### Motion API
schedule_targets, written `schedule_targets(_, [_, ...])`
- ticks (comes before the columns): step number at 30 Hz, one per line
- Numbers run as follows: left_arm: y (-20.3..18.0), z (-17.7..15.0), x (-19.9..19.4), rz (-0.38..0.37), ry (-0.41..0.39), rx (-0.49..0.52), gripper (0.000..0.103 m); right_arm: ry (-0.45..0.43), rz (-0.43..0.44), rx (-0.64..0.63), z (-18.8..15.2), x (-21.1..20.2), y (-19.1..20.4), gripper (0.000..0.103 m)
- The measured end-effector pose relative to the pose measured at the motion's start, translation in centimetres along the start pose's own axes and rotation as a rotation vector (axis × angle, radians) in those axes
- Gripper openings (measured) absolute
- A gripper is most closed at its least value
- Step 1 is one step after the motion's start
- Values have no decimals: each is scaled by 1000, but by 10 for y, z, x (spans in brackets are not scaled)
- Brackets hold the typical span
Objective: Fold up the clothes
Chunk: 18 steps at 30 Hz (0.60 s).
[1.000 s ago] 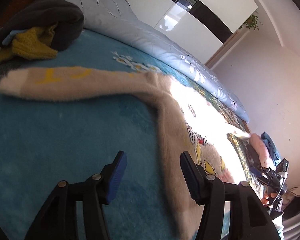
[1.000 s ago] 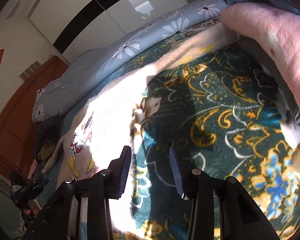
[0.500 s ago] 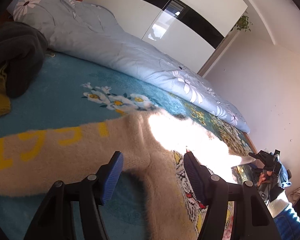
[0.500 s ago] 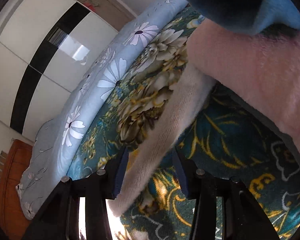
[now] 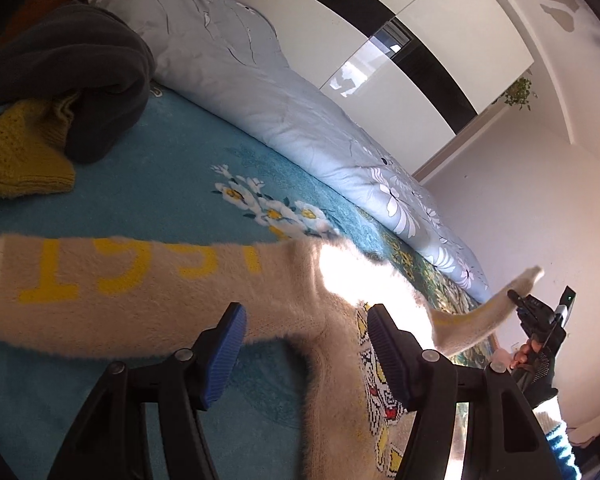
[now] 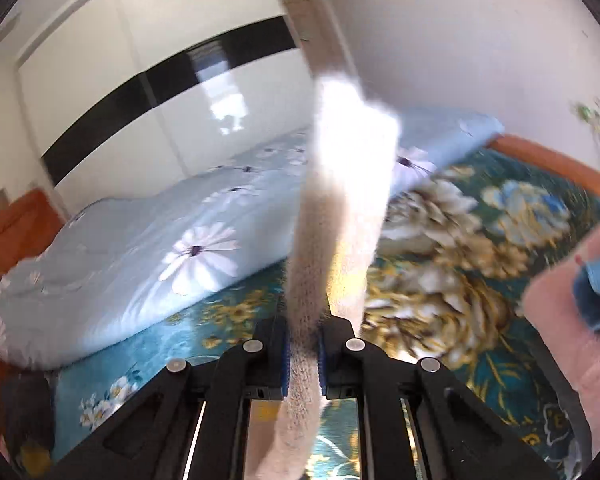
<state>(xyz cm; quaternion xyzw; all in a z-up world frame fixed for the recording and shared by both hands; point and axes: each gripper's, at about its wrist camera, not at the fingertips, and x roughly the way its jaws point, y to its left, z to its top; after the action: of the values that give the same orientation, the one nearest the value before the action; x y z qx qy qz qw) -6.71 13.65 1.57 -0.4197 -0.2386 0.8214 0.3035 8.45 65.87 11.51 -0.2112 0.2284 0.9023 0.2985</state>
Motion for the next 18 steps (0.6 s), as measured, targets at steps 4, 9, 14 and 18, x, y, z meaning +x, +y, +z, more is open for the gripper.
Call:
schedule_targets(4, [10, 5, -9, -19, -15, -46, 67, -11, 139, -268, -16, -12, 104, 11])
schedule_targets(9, [21, 10, -18, -39, -30, -95, 67, 146, 251, -450, -90, 15, 194, 11])
schedule_targets(14, [26, 11, -18, -56, -17, -127, 67, 310, 265, -579, -171, 43, 239, 11])
schedule_targets(18, [29, 11, -18, -64, -8, -142, 67, 336, 232, -698, -214, 44, 247, 11])
